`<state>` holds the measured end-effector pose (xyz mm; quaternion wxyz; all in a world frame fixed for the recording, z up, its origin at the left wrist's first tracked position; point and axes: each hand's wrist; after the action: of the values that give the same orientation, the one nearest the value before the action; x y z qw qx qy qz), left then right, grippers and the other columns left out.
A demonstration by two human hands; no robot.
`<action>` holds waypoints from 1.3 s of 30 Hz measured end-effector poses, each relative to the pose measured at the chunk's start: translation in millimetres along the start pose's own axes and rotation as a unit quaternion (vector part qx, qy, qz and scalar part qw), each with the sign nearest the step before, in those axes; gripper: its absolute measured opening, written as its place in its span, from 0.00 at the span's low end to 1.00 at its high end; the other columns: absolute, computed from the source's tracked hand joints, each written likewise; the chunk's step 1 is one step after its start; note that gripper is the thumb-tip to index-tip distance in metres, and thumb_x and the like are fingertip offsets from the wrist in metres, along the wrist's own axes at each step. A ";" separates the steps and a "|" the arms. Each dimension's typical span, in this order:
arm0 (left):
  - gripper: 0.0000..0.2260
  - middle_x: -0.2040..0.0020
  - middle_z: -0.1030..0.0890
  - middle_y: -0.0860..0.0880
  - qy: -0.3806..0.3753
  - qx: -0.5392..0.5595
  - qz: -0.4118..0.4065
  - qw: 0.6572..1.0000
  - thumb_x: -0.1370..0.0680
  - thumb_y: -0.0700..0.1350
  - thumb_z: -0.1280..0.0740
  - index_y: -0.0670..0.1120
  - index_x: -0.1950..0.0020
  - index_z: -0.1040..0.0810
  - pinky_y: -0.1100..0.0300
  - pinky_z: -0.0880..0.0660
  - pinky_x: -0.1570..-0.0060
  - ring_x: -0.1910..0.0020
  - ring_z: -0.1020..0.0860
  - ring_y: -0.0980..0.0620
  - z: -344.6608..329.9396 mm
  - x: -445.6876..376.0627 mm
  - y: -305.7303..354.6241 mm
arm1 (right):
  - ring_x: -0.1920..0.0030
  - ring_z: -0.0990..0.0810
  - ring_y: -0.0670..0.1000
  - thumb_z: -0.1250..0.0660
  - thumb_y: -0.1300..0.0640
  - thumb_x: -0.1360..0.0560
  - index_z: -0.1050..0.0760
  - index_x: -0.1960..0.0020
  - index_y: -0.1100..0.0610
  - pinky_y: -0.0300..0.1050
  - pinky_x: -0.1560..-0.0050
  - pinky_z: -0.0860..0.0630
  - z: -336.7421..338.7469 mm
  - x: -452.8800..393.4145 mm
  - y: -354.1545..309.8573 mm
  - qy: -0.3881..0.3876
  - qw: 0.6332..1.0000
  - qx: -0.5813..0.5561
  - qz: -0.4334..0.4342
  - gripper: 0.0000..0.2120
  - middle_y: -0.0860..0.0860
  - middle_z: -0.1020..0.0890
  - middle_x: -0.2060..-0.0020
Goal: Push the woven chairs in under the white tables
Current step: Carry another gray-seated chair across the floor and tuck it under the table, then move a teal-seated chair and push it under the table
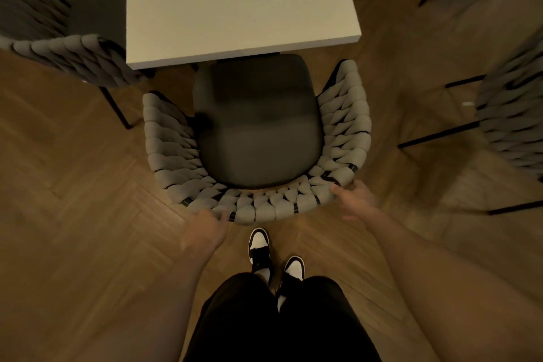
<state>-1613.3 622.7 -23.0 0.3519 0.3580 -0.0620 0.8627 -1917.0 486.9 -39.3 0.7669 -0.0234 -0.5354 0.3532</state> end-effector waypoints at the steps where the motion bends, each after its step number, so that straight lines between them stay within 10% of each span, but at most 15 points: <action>1: 0.20 0.60 0.19 0.45 0.007 -0.026 -0.043 0.999 0.19 0.55 0.44 0.43 0.58 0.23 0.55 0.25 0.62 0.63 0.24 0.50 1.5 3.6 7.8 | 0.40 0.21 0.58 0.30 0.40 0.25 0.36 0.24 0.52 0.46 0.65 0.19 4.0 5.7 1.0 0.001 0.999 0.031 0.010 0.34 0.55 0.26 0.31; 8: 0.09 0.50 0.19 0.48 -0.122 -0.021 -0.196 0.973 0.20 0.50 0.38 0.49 0.44 0.24 0.51 0.23 0.46 0.48 0.23 0.48 -0.7 2.5 98.4 | 0.27 0.31 0.55 0.31 0.39 0.24 0.33 0.25 0.54 0.48 0.31 0.30 40.1 24.4 24.0 -0.004 0.993 0.107 0.052 0.34 0.53 0.29 0.27; 32: 0.10 0.51 0.20 0.48 -0.204 -0.216 -0.375 0.878 0.19 0.49 0.35 0.45 0.43 0.20 0.60 0.30 0.53 0.51 0.23 0.49 -102.9 42.7 517.8 | 0.45 0.20 0.53 0.31 0.49 0.24 0.24 0.32 0.56 0.43 0.52 0.25 325.2 -67.0 92.9 0.010 1.000 0.016 0.001 0.22 0.55 0.19 0.41; 39: 0.09 0.58 0.21 0.49 -0.245 -0.231 -0.400 0.853 0.18 0.47 0.36 0.44 0.43 0.21 0.59 0.29 0.64 0.61 0.23 0.53 -115.5 13.7 648.6 | 0.40 0.21 0.53 0.30 0.49 0.23 0.24 0.32 0.55 0.46 0.42 0.22 402.7 -122.2 63.2 0.040 0.999 -0.011 -0.032 0.22 0.54 0.20 0.38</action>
<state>-2109.0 188.8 -4.9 0.7124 0.4597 -0.1952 0.4930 -2308.7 327.1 7.6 0.7983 -0.0283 -0.5088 0.3211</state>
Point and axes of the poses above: each hand's wrist, its own x-axis away from the middle knuckle, its own z-axis out of the back of the hand, y = z × x
